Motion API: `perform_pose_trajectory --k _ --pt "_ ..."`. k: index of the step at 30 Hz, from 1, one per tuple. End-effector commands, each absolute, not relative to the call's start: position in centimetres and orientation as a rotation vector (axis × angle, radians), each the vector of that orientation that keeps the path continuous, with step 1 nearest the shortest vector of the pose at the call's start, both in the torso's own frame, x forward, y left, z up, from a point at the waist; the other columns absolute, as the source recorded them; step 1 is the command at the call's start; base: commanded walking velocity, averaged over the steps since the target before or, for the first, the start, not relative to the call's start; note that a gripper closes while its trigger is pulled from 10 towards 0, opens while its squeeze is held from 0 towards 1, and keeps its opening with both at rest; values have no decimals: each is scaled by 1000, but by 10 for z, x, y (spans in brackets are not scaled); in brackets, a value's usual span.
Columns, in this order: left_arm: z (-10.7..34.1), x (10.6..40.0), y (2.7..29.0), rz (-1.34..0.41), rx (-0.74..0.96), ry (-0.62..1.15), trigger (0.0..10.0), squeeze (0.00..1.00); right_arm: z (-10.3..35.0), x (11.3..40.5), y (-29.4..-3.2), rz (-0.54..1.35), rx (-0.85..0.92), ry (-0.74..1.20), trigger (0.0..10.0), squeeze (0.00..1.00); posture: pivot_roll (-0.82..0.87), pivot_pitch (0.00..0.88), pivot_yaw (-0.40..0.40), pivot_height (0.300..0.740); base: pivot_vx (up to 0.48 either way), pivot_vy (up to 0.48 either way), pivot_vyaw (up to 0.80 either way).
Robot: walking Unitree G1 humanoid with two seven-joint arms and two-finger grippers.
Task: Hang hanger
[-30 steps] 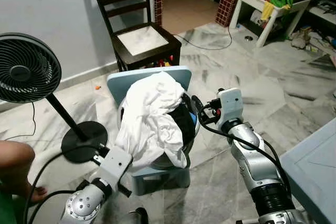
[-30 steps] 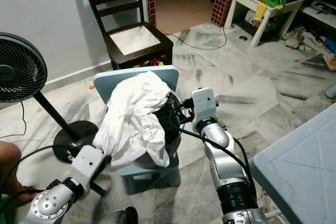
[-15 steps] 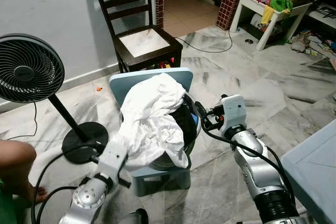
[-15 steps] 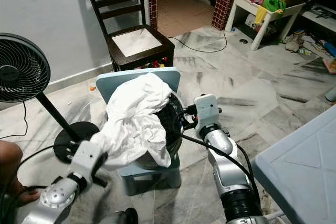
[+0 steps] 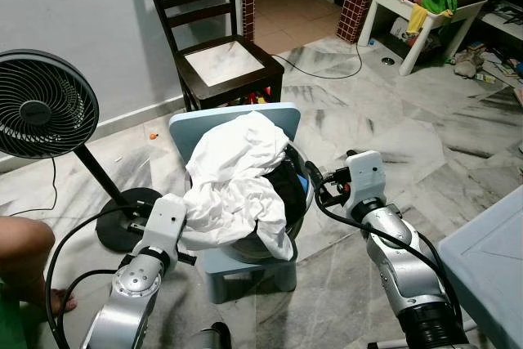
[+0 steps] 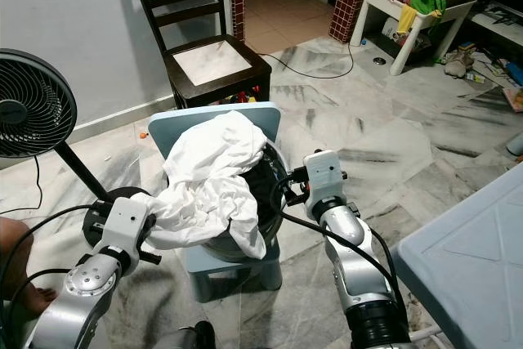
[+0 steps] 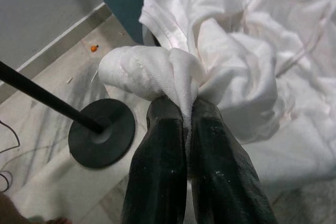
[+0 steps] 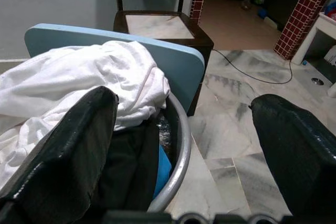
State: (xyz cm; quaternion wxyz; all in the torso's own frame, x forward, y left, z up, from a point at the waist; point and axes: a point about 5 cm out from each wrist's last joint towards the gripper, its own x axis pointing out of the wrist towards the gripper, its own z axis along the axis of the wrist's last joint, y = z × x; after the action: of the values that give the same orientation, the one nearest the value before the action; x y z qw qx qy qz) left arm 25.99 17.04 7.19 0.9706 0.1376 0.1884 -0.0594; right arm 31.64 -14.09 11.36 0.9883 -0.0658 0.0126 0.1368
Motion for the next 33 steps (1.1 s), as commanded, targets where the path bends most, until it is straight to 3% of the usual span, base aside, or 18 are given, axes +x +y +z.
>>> perform_pose_trajectory --k 1,6,7,8,9,10,11,12,22,33 --pt "70 261 172 -97 263 393 10000 0 114 313 -142 274 -139 28 10000 0 56 153 -14 740 0 0 0" --pt "68 266 178 -25 189 394 10000 0 115 313 -144 270 -143 29 10000 0 51 157 -20 740 0 0 0" --pt "66 271 180 3 152 403 10000 325 115 313 -144 270 -144 29 10000 0 50 159 -23 740 0 0 0" --pt "64 274 181 11 145 411 10000 529 115 312 -144 272 -145 30 10000 0 48 160 -26 740 0 0 0" --pt "63 275 182 15 145 417 10000 529 115 312 -143 273 -146 30 10000 0 48 160 -26 740 0 0 0" --pt "61 279 182 12 156 428 10000 404 115 312 -143 274 -147 30 10000 0 43 163 -28 740 0 0 0" --pt "61 279 182 12 156 428 10000 404 115 312 -143 274 -147 30 10000 0 43 163 -28 740 0 0 0" --pt "60 280 181 7 165 435 10000 0 115 312 -143 275 -147 30 10000 0 39 164 -30 740 0 0 0" --pt "61 310 170 -78 266 441 10000 0 117 307 -149 267 -162 32 10000 0 11 181 -26 740 0 0 0" --pt "44 303 132 -284 333 484 10000 0 117 306 -148 266 -166 39 10000 0 9 193 -26 740 0 0 0"
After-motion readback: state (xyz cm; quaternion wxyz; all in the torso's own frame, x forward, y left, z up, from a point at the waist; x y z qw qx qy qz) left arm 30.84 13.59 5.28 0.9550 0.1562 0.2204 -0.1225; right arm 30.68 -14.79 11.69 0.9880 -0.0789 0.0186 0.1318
